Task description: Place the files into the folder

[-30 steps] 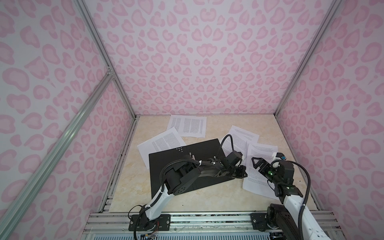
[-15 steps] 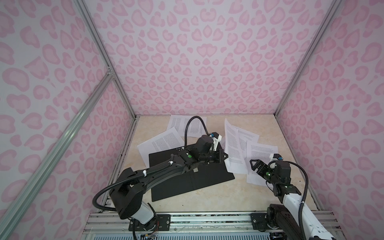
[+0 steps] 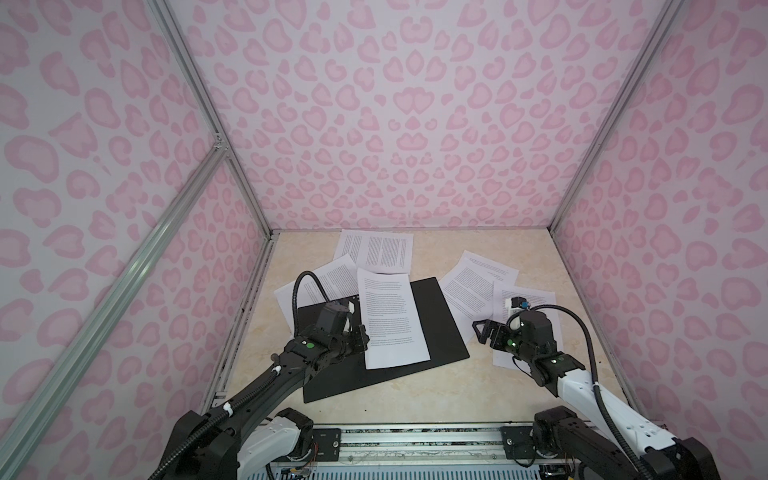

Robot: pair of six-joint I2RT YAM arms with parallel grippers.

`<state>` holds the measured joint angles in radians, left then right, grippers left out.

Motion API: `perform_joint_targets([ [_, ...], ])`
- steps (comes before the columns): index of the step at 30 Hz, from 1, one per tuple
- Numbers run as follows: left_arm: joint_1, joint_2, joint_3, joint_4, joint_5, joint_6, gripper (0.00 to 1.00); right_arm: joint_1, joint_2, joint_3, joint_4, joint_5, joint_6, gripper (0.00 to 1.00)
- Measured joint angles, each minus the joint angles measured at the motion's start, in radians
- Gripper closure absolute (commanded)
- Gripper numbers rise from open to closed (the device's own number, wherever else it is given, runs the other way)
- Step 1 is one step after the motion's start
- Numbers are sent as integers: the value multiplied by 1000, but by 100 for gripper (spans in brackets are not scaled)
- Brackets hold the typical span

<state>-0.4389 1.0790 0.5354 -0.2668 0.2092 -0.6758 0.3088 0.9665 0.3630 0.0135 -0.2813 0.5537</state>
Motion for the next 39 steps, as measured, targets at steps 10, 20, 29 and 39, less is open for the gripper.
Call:
perform_joint_targets([
  [10, 33, 153, -19, 21, -109, 53, 97, 221, 494, 415, 18, -87, 0, 8],
  [20, 33, 233, -40, 112, -129, 74, 97, 311, 763, 484, 78, -261, -19, 9],
  [29, 33, 253, -34, 136, -129, 81, 97, 330, 794, 391, 302, -384, 105, 20],
  [39, 33, 255, -32, 137, -129, 81, 97, 337, 807, 343, 426, -449, 226, 49],
])
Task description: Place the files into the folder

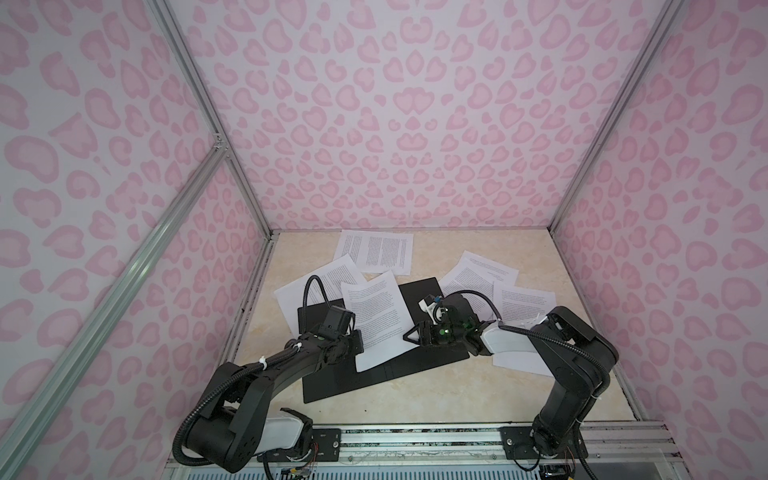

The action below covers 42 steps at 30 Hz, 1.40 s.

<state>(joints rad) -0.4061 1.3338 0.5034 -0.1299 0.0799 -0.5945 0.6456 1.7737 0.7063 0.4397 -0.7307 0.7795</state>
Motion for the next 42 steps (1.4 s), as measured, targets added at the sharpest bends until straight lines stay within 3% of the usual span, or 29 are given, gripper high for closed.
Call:
perform_joint_targets([
  [15, 0, -1, 0, 0, -1, 0, 97, -5, -18, -16, 37, -13, 55, 81],
  [21, 0, -2, 0, 0, -2, 0, 97, -5, -18, -8, 16, -4, 46, 99],
  [25, 0, -4, 0, -2, -2, 0, 93, -5, -29, 5, -29, 9, 24, 100],
  [27, 0, -17, -4, -5, 0, 1, 82, -5, -42, 14, -59, 23, 7, 100],
  [33, 0, -180, -46, -3, 3, 14, 26, -6, -92, 35, -156, 70, -60, 100],
  [34, 0, -226, -60, -3, 3, 15, 10, -9, -96, 39, -172, 78, -71, 100],
  [35, 0, -279, -74, -2, 3, 17, 1, -13, -100, 43, -188, 82, -85, 100],
  [42, -1, -603, -147, -4, -48, 16, 3, -71, -165, 48, -296, 87, -157, 100],
])
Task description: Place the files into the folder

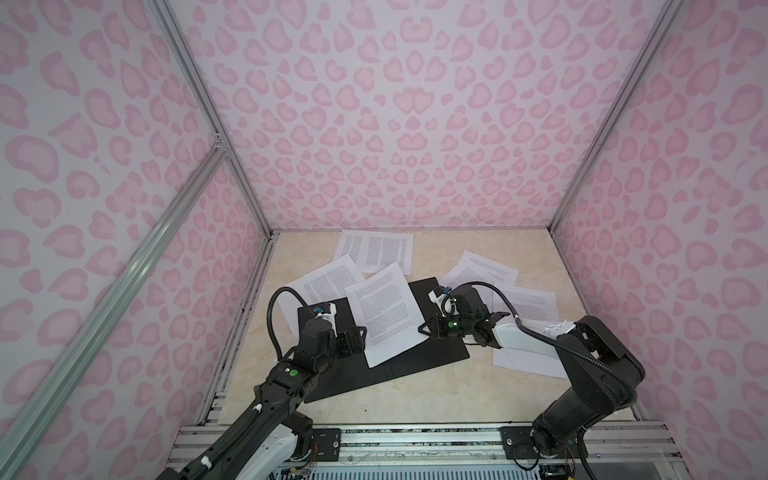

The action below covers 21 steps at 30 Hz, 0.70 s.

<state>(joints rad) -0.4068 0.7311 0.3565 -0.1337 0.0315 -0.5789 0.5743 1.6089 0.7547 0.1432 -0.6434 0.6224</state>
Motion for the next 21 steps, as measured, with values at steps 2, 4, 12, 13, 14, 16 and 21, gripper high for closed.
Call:
perform_joint_targets([
  [2, 0, -73, -19, -6, -13, 0, 3, -16, -50, -10, -35, 16, -27, 100],
  [4, 0, -134, -32, -15, -25, 0, 3, -39, -101, -28, -76, 26, -56, 100],
  [12, 0, -162, -44, -31, -42, 0, 3, -82, -222, -85, -238, 129, -156, 100],
  [13, 0, -146, -44, -32, -42, 0, 3, -89, -232, -96, -252, 153, -168, 100],
  [14, 0, -130, -44, -32, -42, 0, 3, -95, -237, -100, -267, 161, -174, 100],
  [16, 0, -100, -43, -32, -41, 0, 3, -98, -245, -101, -285, 178, -188, 100],
  [21, 0, -74, -42, -29, -34, 3, 3, -97, -279, -101, -309, 209, -209, 100],
])
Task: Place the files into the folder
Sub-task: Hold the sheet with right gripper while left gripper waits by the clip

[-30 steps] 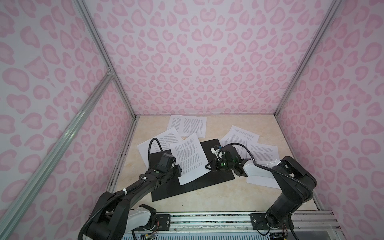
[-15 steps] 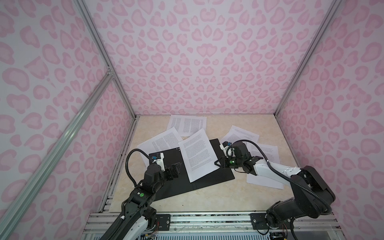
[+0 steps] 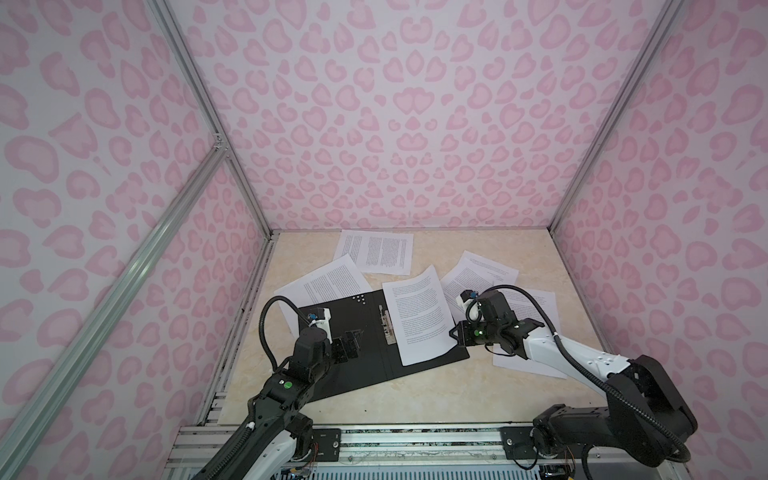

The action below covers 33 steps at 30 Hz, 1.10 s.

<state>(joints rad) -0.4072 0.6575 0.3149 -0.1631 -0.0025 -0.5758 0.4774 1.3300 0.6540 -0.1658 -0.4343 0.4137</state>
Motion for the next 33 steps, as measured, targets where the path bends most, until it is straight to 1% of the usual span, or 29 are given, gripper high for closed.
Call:
perform_joint_targets([
  [6, 0, -2, 0, 2, 4, 0, 3, 0, -5, 0, -13, 10, -17, 100],
  [16, 0, 8, 0, 1, 4, 0, 3, 7, -29, -1, -18, -16, -31, 100],
  [33, 0, 19, 0, 5, 4, 0, 3, 38, -11, -2, -12, -56, -32, 100],
])
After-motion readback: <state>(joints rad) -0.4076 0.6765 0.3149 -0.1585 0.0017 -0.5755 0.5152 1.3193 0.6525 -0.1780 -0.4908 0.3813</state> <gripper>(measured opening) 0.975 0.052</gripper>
